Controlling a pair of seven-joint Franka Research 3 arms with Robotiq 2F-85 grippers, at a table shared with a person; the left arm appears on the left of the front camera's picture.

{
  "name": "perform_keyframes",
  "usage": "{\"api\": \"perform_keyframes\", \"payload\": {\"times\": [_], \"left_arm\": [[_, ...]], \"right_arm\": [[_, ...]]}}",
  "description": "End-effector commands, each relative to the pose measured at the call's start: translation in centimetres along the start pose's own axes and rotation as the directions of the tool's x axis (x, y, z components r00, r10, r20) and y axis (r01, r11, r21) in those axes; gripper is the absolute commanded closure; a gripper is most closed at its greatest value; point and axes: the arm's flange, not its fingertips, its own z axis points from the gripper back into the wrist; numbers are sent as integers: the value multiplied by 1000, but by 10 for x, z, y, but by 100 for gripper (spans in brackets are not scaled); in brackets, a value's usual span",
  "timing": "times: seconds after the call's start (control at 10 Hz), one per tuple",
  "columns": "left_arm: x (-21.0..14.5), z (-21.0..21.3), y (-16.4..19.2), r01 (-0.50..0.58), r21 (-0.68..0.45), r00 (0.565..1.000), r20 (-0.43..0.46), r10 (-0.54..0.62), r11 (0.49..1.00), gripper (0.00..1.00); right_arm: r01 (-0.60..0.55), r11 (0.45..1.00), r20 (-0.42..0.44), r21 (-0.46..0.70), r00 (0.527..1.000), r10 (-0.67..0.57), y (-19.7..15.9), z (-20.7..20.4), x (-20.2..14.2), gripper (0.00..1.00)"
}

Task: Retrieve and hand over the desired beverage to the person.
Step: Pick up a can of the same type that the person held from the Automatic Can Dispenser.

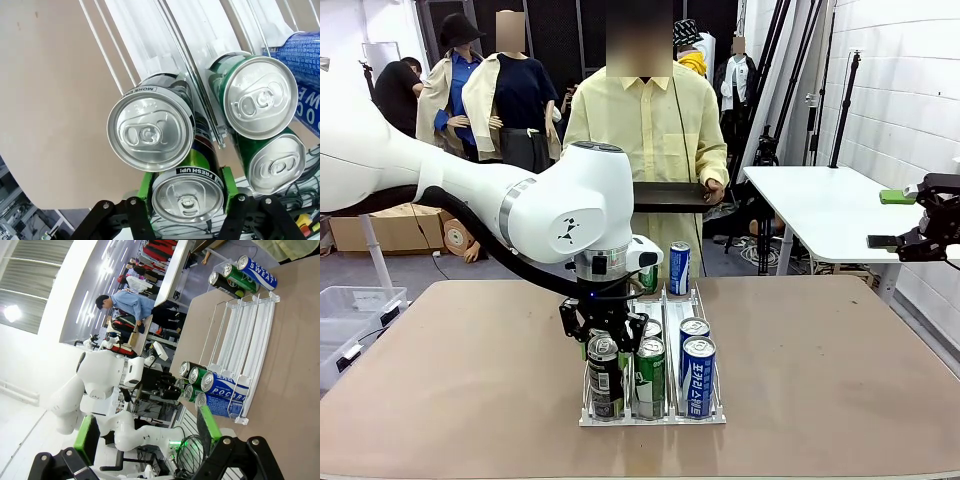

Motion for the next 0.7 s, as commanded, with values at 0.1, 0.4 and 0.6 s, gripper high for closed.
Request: {"api": "perform_keyframes", "payload": {"times": [0.1, 0.4, 0.6], "left_arm": [[0, 0, 0, 0, 0, 1000, 0, 0, 1000, 100], [0, 0, 0, 0, 0, 1000, 0, 0, 1000, 100], [-3, 13, 18, -33, 30, 999, -1, 33, 999, 100]], "right_arm": [[8, 1000, -2, 10, 1000, -8, 1, 0, 0, 0], [8, 1000, -2, 10, 1000, -8, 1, 0, 0, 0], [8, 1000, -2, 10, 1000, -8, 1, 0, 0, 0]]}}
